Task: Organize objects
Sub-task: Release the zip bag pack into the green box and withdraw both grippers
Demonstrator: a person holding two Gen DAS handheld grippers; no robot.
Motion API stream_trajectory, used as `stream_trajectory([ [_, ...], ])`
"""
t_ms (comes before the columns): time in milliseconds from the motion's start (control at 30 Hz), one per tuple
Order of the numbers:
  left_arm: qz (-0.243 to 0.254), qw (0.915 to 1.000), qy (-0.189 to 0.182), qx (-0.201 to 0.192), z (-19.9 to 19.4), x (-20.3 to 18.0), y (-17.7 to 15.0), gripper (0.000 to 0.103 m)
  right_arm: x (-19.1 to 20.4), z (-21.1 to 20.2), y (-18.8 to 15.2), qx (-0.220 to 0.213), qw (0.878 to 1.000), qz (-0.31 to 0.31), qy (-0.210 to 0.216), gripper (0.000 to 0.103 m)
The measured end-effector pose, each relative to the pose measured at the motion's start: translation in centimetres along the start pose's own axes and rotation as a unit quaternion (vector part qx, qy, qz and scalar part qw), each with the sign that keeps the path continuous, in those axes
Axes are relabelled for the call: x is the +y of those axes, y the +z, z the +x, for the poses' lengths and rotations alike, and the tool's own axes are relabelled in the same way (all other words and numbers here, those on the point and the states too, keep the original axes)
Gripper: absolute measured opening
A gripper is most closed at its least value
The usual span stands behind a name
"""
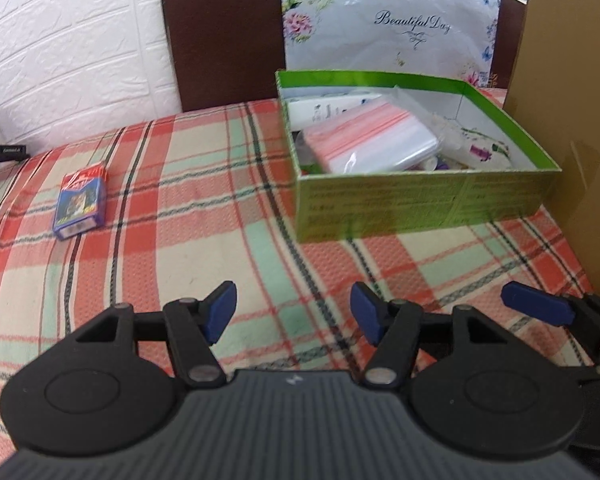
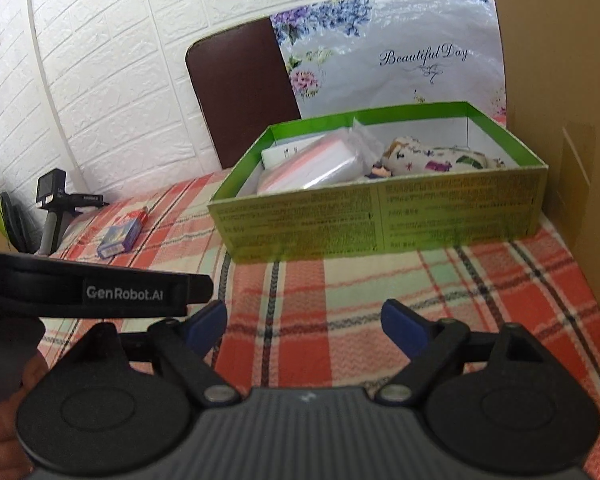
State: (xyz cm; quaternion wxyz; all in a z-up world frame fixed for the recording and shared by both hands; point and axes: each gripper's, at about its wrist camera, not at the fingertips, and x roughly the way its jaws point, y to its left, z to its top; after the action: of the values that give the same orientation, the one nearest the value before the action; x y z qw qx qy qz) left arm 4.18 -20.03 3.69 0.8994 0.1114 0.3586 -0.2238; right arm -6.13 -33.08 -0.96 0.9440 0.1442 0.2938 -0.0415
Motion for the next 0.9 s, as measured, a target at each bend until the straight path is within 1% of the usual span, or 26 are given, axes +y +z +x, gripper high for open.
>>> stream_trajectory([
  [167,-0.007,0.9999,0.012,0.006,0.0,1.2,-0.9,0.065,0.6,0.5,-0.7,0.024,1.0,0.002,0.001,0.086],
  [300,-0.014,0.9997,0.018,0.01,0.2,2.4,-1.5,0.065,1.5,0.8,-0.9,0.031,0.999,-0.009,0.003,0.086],
  [400,-0.02,0.9995,0.023,0.011,0.2,3.1,-1.9,0.068,2.2,0.9,-1.1,0.036,0.999,-0.022,0.007,0.086],
  [900,-0.046,0.9981,0.036,0.019,0.7,6.1,-3.0,0.068,4.9,2.1,-1.8,0.058,0.997,-0.056,0.014,0.086],
])
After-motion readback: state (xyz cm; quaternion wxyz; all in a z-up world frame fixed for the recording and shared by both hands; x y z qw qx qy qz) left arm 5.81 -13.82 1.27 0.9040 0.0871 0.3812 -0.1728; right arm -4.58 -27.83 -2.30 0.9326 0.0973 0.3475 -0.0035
